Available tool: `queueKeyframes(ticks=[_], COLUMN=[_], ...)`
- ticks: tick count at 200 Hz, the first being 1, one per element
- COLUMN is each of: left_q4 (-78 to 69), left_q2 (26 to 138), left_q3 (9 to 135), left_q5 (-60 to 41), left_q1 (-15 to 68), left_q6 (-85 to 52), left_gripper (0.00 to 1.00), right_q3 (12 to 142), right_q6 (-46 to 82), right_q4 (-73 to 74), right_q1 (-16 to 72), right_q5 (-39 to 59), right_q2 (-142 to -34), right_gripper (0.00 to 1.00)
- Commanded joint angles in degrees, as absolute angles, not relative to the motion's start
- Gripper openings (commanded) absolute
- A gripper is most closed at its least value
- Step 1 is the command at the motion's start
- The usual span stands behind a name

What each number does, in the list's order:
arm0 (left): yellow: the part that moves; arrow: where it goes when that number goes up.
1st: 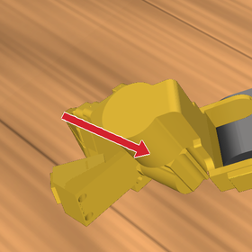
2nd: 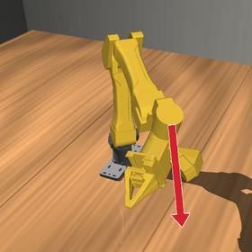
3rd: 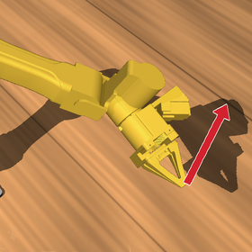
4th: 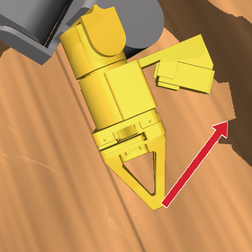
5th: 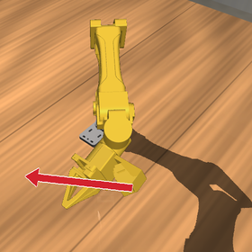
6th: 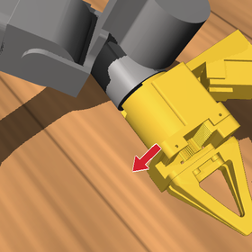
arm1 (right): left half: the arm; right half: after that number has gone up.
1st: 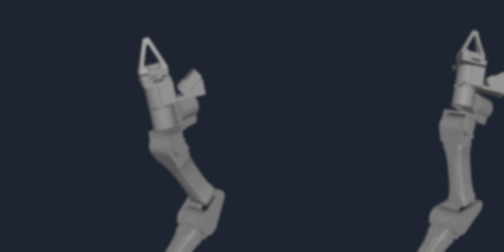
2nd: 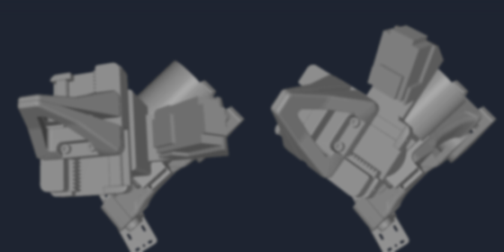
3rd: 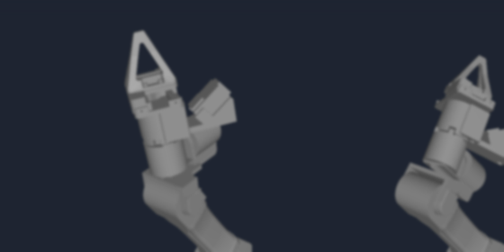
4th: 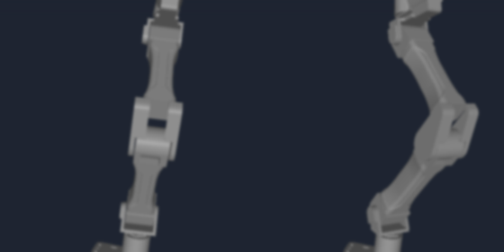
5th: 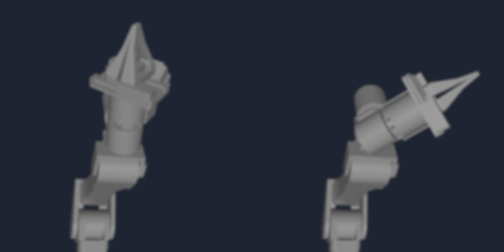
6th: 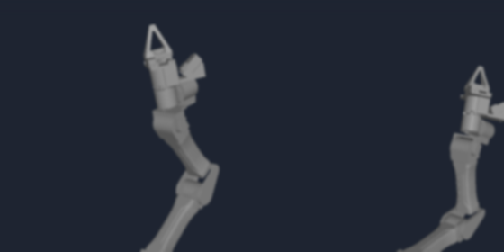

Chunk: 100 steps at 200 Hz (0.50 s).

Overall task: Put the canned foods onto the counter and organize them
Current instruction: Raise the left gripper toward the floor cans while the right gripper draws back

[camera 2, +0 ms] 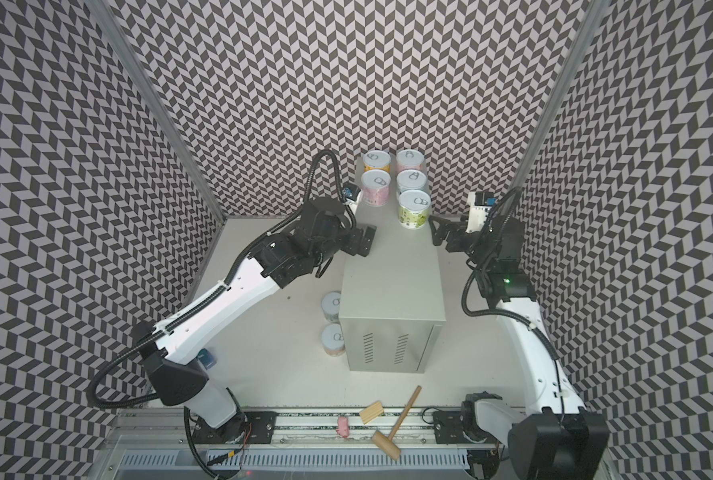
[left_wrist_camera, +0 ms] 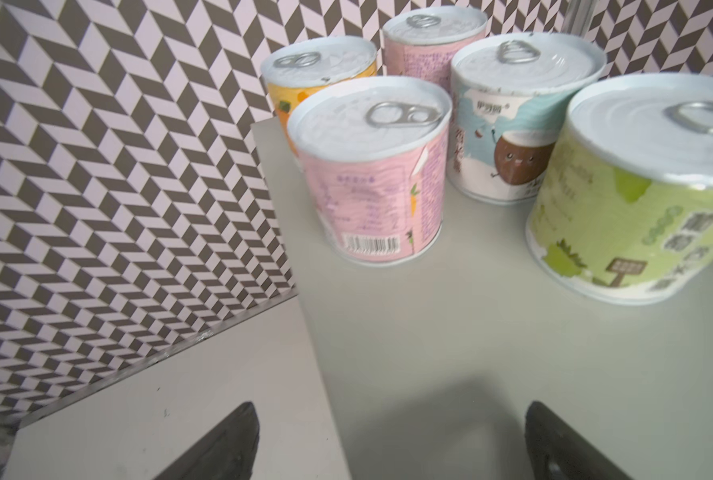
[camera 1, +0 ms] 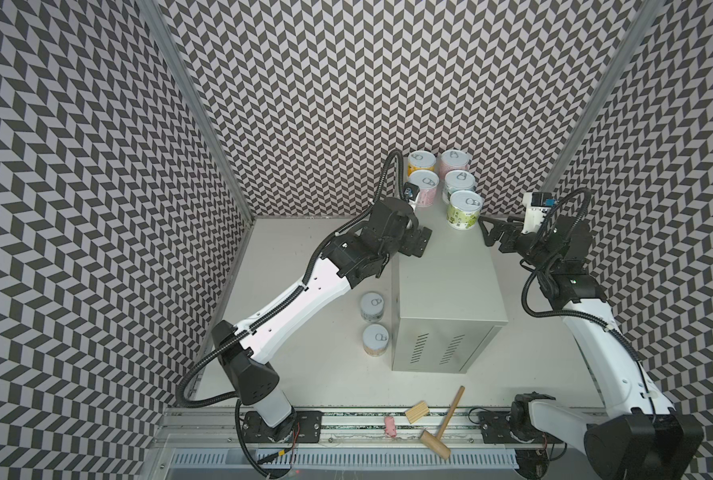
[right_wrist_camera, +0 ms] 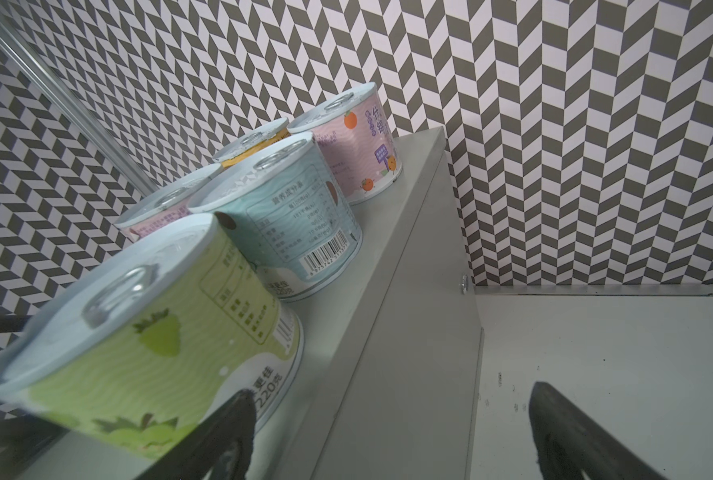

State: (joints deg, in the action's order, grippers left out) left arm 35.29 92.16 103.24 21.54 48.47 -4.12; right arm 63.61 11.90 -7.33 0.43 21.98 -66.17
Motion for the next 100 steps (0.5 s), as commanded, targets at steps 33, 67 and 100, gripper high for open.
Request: queueKeyframes(ticks=[33,67,100], left_q4=[34.5,36.0,36.7], left_q2=[81.6,75.8,70.8], left_q3=[95.5,91.1,86.3], left_q5=[25.4,22.9,15.0], left_q1=[45.6,40.9,34.8], left_q6=[-6.0,-8.7,-11.1], left_gripper=[1.0,1.0,1.0], right_q3=[65.2,68.8,73.5], right_q6=[12.6,11.5,9.1], right_q4=[-12.2,-19.3,-26.6], right_q1=[0.8,1.6,5.1], right_q5=[14.7,10.8,7.1], right_q2=[-61.3,-57.6,-53.9], right_gripper=[0.99,0.99,0.99])
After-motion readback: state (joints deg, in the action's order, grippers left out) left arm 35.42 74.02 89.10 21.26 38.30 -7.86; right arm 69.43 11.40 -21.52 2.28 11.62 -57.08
